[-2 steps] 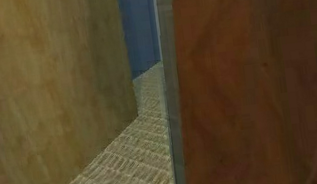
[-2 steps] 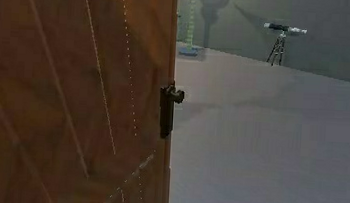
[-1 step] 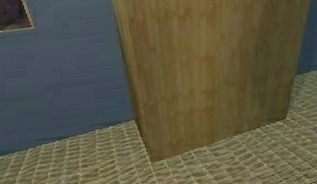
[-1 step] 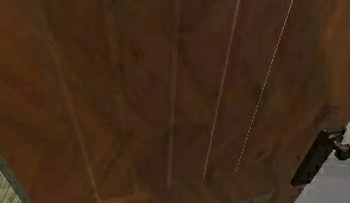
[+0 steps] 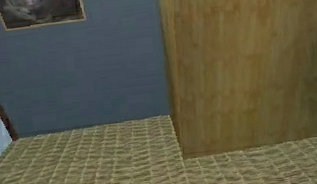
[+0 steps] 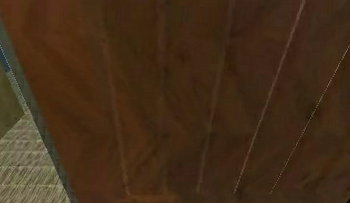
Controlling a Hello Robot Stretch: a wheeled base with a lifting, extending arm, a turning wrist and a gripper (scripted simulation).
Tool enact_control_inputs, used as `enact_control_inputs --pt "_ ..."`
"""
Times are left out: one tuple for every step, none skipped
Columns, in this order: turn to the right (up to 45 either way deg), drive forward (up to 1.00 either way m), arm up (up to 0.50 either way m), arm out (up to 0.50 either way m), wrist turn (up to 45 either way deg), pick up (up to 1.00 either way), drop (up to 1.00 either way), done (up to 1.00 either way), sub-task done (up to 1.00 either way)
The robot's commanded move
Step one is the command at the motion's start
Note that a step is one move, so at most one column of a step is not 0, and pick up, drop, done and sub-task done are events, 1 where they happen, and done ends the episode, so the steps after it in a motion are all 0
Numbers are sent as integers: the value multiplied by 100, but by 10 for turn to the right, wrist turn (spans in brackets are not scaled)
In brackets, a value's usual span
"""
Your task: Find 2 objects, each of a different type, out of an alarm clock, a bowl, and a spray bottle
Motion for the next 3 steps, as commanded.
enact_control_inputs --pt "0 45 0 0 0 0 0 0 0" --pt "-390 0 0 0 0 0 0 0 0" --pt "0 55 0 0 0 0 0 0 0"
